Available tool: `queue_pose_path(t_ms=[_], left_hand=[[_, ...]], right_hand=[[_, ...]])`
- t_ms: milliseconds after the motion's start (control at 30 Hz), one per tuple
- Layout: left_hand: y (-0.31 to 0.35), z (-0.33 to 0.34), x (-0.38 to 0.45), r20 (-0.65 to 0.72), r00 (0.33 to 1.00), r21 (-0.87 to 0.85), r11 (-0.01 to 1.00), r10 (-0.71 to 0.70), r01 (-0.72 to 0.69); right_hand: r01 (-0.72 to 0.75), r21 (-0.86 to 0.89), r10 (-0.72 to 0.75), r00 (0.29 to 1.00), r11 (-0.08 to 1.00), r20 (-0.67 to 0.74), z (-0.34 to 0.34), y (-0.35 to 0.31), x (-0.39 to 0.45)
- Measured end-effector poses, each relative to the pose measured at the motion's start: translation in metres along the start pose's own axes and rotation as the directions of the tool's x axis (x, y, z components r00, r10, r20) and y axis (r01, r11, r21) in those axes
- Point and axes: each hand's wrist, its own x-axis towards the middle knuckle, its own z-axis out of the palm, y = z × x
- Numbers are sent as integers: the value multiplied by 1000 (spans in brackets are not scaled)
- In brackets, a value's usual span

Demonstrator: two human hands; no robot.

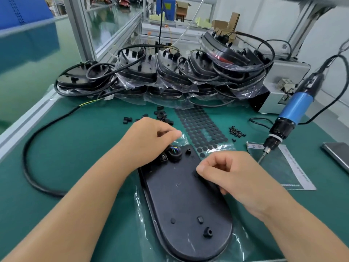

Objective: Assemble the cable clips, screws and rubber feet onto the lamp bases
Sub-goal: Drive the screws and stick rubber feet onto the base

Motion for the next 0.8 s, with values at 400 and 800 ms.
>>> queue_pose_path(t_ms=[400,800], left_hand=[[-7,3,0,-24,999,43,998,36,-35],[-9,6,-1,-100,992,44,996,80,-76]], right_hand=[[113,-132,-128,985,985,-114,6,1,-7],[94,-173,-117,985,981,-127,9,-1,-5]])
